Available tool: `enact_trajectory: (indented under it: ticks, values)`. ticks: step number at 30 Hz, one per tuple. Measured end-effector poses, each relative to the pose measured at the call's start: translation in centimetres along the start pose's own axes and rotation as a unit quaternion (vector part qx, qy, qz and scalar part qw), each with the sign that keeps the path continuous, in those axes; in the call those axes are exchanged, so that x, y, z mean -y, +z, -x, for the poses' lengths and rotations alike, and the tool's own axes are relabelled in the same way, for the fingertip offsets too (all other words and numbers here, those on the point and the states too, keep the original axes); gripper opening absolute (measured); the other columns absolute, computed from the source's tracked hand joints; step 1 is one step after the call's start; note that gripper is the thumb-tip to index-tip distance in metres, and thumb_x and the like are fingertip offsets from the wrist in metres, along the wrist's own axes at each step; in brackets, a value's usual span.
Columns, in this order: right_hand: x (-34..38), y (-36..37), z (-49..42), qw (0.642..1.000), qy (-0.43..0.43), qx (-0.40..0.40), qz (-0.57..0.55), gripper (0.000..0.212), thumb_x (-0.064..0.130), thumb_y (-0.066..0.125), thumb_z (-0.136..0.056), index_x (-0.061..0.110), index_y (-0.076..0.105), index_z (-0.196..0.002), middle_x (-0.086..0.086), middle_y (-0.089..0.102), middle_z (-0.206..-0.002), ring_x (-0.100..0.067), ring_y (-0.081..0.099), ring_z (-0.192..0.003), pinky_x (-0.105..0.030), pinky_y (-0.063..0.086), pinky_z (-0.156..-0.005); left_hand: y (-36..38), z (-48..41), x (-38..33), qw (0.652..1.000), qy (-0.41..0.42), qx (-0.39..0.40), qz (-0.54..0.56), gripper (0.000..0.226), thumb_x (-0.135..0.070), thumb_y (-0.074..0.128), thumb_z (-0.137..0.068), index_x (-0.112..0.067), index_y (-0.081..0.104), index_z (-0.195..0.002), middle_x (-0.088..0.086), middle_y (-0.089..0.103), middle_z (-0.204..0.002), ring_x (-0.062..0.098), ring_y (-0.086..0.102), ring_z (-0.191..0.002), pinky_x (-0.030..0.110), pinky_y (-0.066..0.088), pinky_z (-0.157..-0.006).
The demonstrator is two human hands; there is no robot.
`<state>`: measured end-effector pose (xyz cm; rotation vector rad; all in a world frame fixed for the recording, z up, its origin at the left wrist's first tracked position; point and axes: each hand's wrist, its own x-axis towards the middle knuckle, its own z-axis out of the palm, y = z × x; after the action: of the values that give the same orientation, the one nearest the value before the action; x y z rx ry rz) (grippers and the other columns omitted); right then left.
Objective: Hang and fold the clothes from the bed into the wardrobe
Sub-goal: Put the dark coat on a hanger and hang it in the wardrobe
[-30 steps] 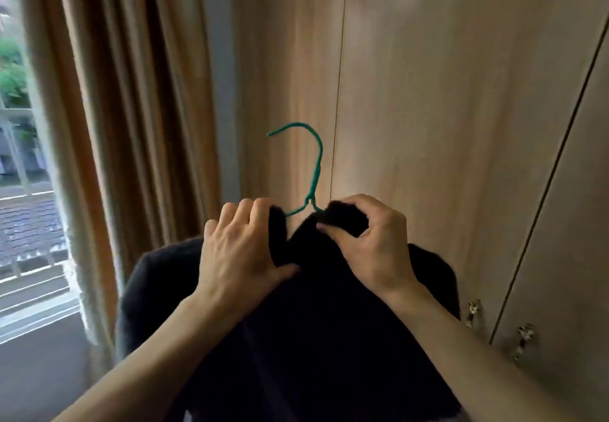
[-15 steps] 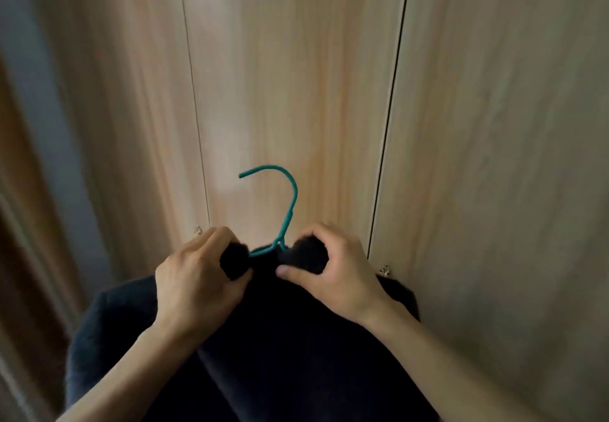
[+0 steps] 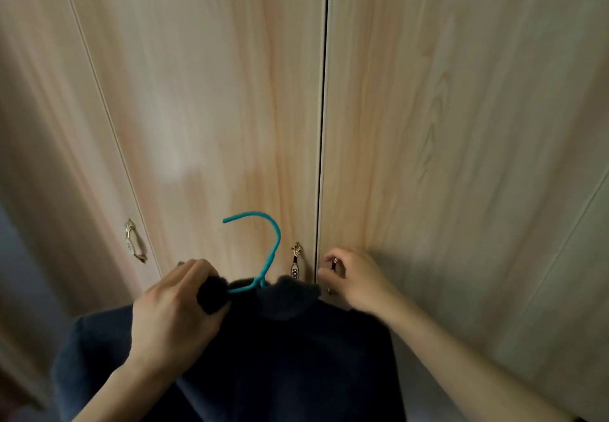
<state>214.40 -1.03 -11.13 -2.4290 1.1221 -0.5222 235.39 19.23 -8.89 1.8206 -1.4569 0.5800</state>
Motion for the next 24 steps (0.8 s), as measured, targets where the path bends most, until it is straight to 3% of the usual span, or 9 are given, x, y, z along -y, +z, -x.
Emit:
enact_trajectory:
  ticks: [3, 8, 13, 18, 21, 24]
  values:
    - [-0.5, 2.0, -0.6, 0.998, 0.047, 0.024, 0.037, 0.052, 0.047, 0.061, -0.093, 0.024, 0.048, -0.137, -0.003, 0.048, -0.140, -0.024, 0.044, -0.129, -0.042, 0.041, -0.107, 0.6, 0.6, 0.2, 1.000, 0.019, 0.008, 0.003, 0.030, -0.021, 0.086, -0.061, -0.020, 0.060, -0.076, -0.010, 0.057, -0.072, 0.018, 0.057, -0.062, 0.038, 0.047, -0.046]
    - [0.6, 4.7, -1.3, 0.998, 0.063, -0.014, -0.010, 0.058, 0.040, 0.064, -0.090, 0.023, 0.038, -0.139, -0.014, 0.050, -0.134, -0.032, 0.050, -0.122, -0.043, 0.044, -0.099, 0.5, 0.8, 1.4, 1.000, 0.017, 0.016, 0.010, 0.019, -0.032, 0.070, -0.064, -0.020, 0.061, -0.075, -0.009, 0.058, -0.072, 0.020, 0.059, -0.062, 0.037, 0.046, -0.046]
    - [1.5, 5.2, -1.2, 0.996, 0.065, -0.054, -0.017, 0.090, 0.024, 0.070, -0.088, 0.051, 0.006, -0.144, -0.021, 0.051, -0.128, -0.032, 0.062, -0.104, -0.045, 0.049, -0.092, -0.5, 1.2, 3.5, 0.998, 0.032, 0.033, 0.031, 0.024, -0.044, 0.057, -0.068, -0.022, 0.060, -0.077, -0.009, 0.058, -0.074, 0.019, 0.059, -0.064, 0.035, 0.046, -0.048]
    - [3.3, 6.2, -0.2, 0.991, 0.098, -0.087, -0.004, 0.102, 0.026, 0.067, -0.088, 0.066, -0.010, -0.142, -0.020, 0.044, -0.141, -0.036, 0.055, -0.121, -0.053, 0.046, -0.100, -2.0, 1.8, 5.2, 0.997, 0.052, 0.046, 0.038, 0.020, -0.037, 0.068, -0.065, -0.024, 0.058, -0.076, -0.011, 0.057, -0.074, 0.017, 0.057, -0.063, 0.030, 0.042, -0.045]
    - [4.2, 7.5, 1.6, 0.986, 0.108, -0.125, -0.012, 0.102, 0.024, 0.065, -0.089, 0.081, -0.012, -0.127, -0.020, 0.049, -0.130, -0.038, 0.062, -0.107, -0.052, 0.052, -0.088, -2.9, 2.6, 6.2, 0.994, 0.079, 0.053, 0.046, 0.026, -0.028, 0.080, -0.063, -0.025, 0.057, -0.076, -0.012, 0.055, -0.074, 0.015, 0.055, -0.062, 0.028, 0.039, -0.044]
    - [4.6, 8.5, 4.1, 0.979, 0.141, -0.144, 0.040, 0.090, 0.021, 0.060, -0.094, 0.072, 0.000, -0.137, -0.014, 0.053, -0.118, -0.026, 0.063, -0.084, -0.041, 0.056, -0.071, -3.6, 3.6, 6.9, 0.992, 0.093, 0.059, 0.061, 0.037, -0.021, 0.089, -0.058, -0.023, 0.057, -0.076, -0.011, 0.056, -0.073, 0.017, 0.056, -0.061, 0.030, 0.041, -0.043]
